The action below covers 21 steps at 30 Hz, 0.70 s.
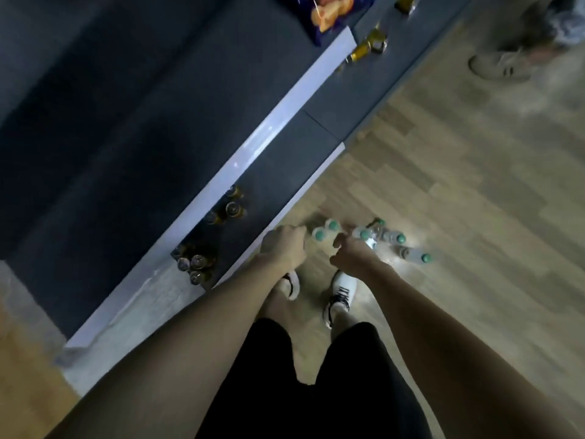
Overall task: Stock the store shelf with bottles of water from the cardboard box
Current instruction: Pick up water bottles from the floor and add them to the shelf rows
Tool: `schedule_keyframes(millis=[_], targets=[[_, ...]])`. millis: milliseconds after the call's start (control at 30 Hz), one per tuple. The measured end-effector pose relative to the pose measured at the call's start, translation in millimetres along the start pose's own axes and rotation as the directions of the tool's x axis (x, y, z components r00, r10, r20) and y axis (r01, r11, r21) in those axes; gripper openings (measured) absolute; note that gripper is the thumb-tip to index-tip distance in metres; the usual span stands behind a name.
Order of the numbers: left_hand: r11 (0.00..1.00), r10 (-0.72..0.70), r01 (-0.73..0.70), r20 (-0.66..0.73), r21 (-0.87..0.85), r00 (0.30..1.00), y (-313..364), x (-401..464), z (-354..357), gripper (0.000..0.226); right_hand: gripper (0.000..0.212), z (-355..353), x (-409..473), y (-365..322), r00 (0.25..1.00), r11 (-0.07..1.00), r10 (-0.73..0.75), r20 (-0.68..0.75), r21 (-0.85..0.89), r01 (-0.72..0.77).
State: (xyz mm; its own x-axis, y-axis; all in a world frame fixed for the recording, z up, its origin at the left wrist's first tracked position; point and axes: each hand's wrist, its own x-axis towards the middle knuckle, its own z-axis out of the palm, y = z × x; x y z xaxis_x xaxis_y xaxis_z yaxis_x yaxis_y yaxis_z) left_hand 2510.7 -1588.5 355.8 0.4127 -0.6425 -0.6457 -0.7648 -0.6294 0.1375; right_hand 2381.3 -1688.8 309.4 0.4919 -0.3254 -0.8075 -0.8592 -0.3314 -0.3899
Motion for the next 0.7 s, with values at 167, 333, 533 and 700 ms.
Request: schedule_keyframes(millis=[167,333,533,700], targets=[[0.997,0.036,-0.044,0.118,0.068,0.992,-6.0,93.9,55.7,0.027,0.046,44.4,70.5,31.1,0.992,0.988,0.115,-0.048,0.113,-0.109],[0.996,0.074,-0.084,0.252,0.032,0.965,-23.3,181.1,124.0,0.024,0.054,100.1,149.7,63.2,0.964,0.923,0.255,-0.079,0.317,-0.218],[0.992,0.108,-0.124,0.329,0.027,0.938,-54.3,246.3,215.1,0.024,0.059,164.8,232.0,97.1,0.93,0.836,0.353,-0.101,0.48,-0.266],[0.993,0.101,-0.117,0.38,0.018,0.92,-64.2,291.8,269.0,0.025,0.065,209.0,285.1,122.6,0.937,0.831,0.337,-0.091,0.497,-0.251]])
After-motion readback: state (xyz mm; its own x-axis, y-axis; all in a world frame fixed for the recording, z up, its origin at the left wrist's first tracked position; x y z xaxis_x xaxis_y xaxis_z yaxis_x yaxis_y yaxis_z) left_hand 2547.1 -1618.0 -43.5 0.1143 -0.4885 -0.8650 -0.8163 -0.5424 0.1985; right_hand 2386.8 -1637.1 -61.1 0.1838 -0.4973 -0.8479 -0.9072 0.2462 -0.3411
